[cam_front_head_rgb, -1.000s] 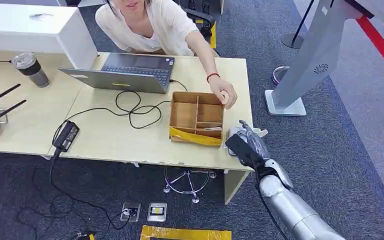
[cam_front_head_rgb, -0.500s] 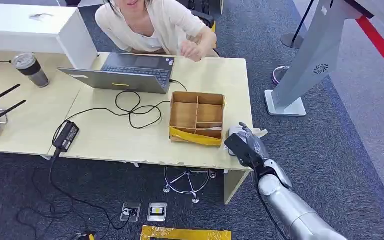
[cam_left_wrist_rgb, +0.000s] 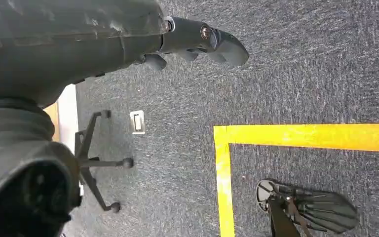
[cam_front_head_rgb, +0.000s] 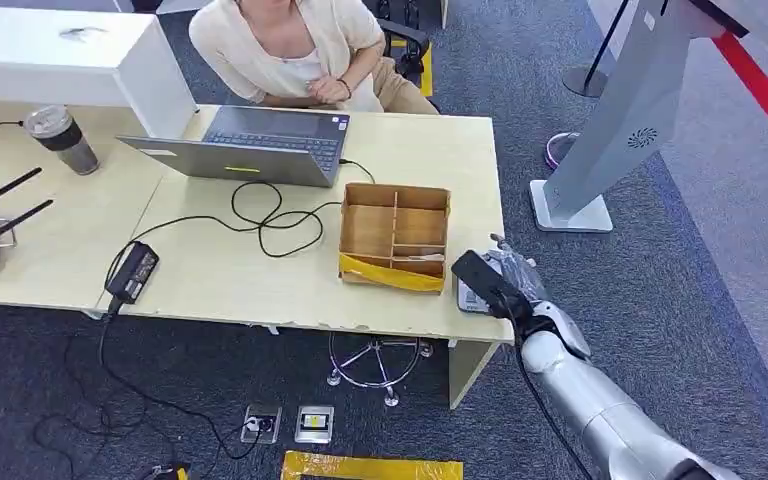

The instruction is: Pass the card to the sensor for recognition and then transmit it.

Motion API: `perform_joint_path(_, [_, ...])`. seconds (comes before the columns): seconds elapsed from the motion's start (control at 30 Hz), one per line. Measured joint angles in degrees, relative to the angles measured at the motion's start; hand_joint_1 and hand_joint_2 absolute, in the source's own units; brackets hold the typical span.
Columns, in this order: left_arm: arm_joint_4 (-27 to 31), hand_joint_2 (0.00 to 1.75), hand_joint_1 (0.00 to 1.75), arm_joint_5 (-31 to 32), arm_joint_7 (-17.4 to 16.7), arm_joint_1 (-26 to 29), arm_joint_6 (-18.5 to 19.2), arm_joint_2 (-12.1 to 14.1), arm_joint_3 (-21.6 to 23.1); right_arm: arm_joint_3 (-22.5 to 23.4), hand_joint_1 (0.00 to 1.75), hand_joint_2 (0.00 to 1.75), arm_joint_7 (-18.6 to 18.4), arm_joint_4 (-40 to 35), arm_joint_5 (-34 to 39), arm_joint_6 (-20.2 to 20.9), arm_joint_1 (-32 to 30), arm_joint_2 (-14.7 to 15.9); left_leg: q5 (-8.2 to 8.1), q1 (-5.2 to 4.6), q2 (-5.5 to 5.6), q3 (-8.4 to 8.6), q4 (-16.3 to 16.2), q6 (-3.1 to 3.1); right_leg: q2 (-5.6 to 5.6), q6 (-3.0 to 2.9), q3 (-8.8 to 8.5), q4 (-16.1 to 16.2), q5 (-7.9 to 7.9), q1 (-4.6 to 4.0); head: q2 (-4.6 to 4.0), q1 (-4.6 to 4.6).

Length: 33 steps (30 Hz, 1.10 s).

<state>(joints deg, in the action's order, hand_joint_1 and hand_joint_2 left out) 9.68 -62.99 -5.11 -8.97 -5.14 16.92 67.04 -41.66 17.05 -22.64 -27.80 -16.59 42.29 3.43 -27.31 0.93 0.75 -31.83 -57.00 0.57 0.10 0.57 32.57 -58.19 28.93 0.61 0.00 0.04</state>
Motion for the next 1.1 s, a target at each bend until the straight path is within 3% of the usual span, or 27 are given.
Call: perform_joint_path(1.1, [0.0, 0.0, 0.0, -0.87, 0.04, 0.01, 0.22, 0.66, 0.02, 0.02, 1.75, 1.75, -1.42, 3.91, -0.33, 0.81, -0.3, 0.37, 0.0, 0.0, -0.06, 0.08, 0.0, 0.0, 0.02, 0.0, -0.02, 0.0, -0.01, 0.0, 0.0, 0.0])
